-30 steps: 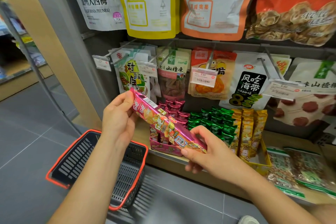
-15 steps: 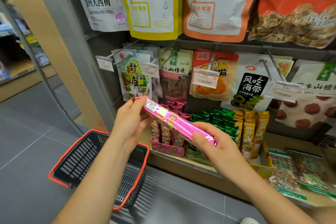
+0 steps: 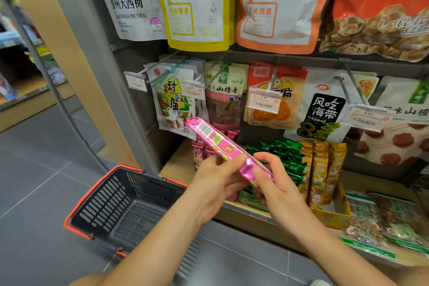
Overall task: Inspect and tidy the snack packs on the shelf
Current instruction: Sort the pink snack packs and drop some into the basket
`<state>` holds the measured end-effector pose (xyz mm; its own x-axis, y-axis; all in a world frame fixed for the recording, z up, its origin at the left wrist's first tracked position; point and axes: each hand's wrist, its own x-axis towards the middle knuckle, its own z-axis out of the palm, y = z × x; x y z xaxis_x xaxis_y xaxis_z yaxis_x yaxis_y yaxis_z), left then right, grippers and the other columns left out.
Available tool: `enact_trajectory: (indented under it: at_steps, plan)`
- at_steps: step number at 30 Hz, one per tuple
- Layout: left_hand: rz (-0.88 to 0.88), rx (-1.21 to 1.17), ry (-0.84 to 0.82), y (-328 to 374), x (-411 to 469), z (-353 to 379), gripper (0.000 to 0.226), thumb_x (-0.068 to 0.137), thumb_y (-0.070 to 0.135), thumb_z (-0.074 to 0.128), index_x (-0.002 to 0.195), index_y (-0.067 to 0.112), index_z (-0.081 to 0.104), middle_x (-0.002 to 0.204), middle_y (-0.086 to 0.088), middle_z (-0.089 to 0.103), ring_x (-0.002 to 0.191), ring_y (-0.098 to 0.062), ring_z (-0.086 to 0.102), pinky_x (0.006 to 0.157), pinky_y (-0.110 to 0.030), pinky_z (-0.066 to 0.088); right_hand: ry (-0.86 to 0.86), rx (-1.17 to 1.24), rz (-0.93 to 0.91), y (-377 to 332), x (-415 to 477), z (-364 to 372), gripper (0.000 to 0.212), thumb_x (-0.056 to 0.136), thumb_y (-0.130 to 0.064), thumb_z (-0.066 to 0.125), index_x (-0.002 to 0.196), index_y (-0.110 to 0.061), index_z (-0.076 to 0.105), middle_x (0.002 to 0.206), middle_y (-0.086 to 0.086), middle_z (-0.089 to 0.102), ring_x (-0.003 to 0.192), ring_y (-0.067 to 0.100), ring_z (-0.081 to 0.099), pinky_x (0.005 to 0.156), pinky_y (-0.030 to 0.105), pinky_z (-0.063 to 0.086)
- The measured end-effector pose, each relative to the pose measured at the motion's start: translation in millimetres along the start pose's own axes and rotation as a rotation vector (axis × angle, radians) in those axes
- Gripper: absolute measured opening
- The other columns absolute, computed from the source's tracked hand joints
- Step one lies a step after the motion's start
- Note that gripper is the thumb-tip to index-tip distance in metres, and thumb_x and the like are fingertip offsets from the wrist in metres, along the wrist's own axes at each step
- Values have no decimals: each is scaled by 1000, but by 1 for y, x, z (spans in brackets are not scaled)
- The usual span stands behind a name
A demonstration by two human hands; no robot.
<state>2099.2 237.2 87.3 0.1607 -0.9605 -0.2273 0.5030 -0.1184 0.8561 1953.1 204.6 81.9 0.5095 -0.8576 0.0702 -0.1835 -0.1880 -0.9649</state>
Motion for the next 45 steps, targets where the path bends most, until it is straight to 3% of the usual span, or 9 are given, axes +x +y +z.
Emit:
enact_trajectory:
  at_steps: [3, 6, 9, 13, 22, 27, 33, 40, 45]
  plan:
    - [-12, 201, -20, -3, -1, -1, 44, 75, 22, 80, 113, 11, 61, 101, -14, 74, 89, -27, 73, 75, -35, 59, -85, -73, 83, 1, 3, -6, 42, 91, -60, 33, 129, -43, 39, 122, -7, 49, 105, 2, 53, 82, 22, 45]
    - [67, 742, -92, -8, -3, -5, 36, 70, 24, 81, 103, 21, 66, 94, -1, 75, 87, -15, 71, 83, -39, 58, -69, -80, 75, -7, 10, -16, 67, 73, -72, 42, 132, -38, 41, 116, -7, 52, 102, 1, 58, 76, 16, 46]
    - [56, 943, -185, -16, -12, 1, 31, 66, 34, 76, 95, 26, 65, 86, 5, 73, 80, -11, 69, 84, -40, 57, 47, 65, 114, -9, 14, -21, 50, 71, -57, 66, 114, -33, 54, 100, -10, 67, 87, 0, 67, 64, 15, 53]
    - [99, 974, -156, -16, -14, -2, 42, 69, 39, 77, 107, 31, 63, 88, 12, 71, 76, -6, 68, 75, -32, 57, 287, 286, 162, -5, 17, -26, 19, 86, -25, 70, 103, -23, 60, 95, 1, 72, 80, 10, 71, 58, 23, 56]
    - [172, 1022, -70, 21, -21, -33, 17, 82, 14, 75, 89, 30, 75, 72, 2, 71, 66, -10, 66, 68, -24, 56, 532, 642, 260, -4, 23, -60, 35, 90, -15, 66, 120, -14, 48, 113, 13, 68, 94, 23, 71, 68, 35, 61]
    - [98, 786, -23, 25, -21, -36, 17, 97, 15, 55, 100, 15, 72, 82, -3, 74, 75, -15, 70, 69, -25, 58, 506, 687, 229, 1, 19, -59, 45, 89, -9, 66, 125, -19, 42, 114, 13, 65, 87, 19, 72, 69, 35, 61]
    - [-44, 615, 25, 8, -17, -29, 21, 67, 29, 81, 85, 17, 79, 80, -9, 76, 69, -17, 70, 62, -26, 56, 463, 771, 149, 2, 18, -52, 67, 88, -4, 66, 139, -31, 33, 107, 8, 67, 87, 22, 73, 68, 39, 60]
    - [43, 562, 237, 25, -12, -46, 15, 79, -2, 74, 71, 11, 77, 61, -12, 68, 48, -10, 58, 46, -17, 48, 459, 618, 265, 4, 18, -63, 12, 97, -26, 57, 108, -22, 55, 99, 8, 68, 79, 18, 74, 67, 40, 62]
    - [100, 829, 299, 25, -6, -56, 14, 88, 4, 68, 88, 15, 75, 63, 4, 70, 47, 2, 56, 46, -12, 42, 315, 418, 257, 5, 16, -60, 14, 99, -25, 52, 112, -22, 57, 100, 8, 72, 83, 23, 74, 58, 28, 59]
